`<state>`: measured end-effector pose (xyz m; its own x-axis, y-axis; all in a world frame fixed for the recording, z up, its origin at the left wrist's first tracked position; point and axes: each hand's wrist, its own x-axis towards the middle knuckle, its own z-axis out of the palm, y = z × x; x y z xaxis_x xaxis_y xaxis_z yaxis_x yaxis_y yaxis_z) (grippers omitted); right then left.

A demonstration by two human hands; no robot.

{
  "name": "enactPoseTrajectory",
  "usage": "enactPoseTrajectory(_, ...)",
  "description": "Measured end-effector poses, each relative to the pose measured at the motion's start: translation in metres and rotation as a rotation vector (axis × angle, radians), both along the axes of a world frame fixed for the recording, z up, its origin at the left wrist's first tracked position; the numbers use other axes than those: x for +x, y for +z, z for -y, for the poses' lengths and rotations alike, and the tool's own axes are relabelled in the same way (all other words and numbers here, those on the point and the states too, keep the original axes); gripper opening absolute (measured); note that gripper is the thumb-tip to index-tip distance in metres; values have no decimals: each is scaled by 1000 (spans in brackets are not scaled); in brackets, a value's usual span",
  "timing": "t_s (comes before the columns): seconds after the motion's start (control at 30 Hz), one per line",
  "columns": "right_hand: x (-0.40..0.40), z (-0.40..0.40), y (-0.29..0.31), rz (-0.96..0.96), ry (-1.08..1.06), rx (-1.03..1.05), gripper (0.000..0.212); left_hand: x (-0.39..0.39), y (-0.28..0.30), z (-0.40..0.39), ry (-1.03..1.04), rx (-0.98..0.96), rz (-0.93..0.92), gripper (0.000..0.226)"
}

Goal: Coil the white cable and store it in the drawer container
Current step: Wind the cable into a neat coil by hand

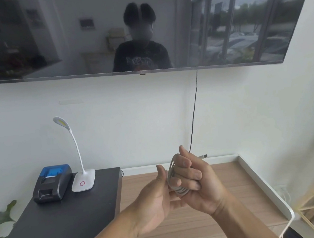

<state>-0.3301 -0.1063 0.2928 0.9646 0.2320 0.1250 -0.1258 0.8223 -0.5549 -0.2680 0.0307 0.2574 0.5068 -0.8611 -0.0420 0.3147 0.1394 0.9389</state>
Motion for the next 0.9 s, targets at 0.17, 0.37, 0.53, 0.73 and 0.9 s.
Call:
enactPoseTrajectory(0.17, 2, 12, -6, 26, 122, -91, 52, 7, 0, -7, -33, 23, 108, 62)
enactPoseTrajectory(0.37, 3, 22, -25, -13, 230, -181, 50, 6, -4, -11, 15, 141, 172, 48)
enactPoseTrajectory(0.53, 3, 30, -43, -72, 117, -461, 48, -4, -11, -11, 38, 197, 172, 60)
enactPoseTrajectory(0.73, 6, 35, -56, -91, 73, -661, 47, -11, -30, -8, 62, 180, 159, 63)
enactPoseTrajectory(0.9, 10, 37, -63, -111, 85, -668, 43, -9, -43, -2, 79, 151, 171, 49)
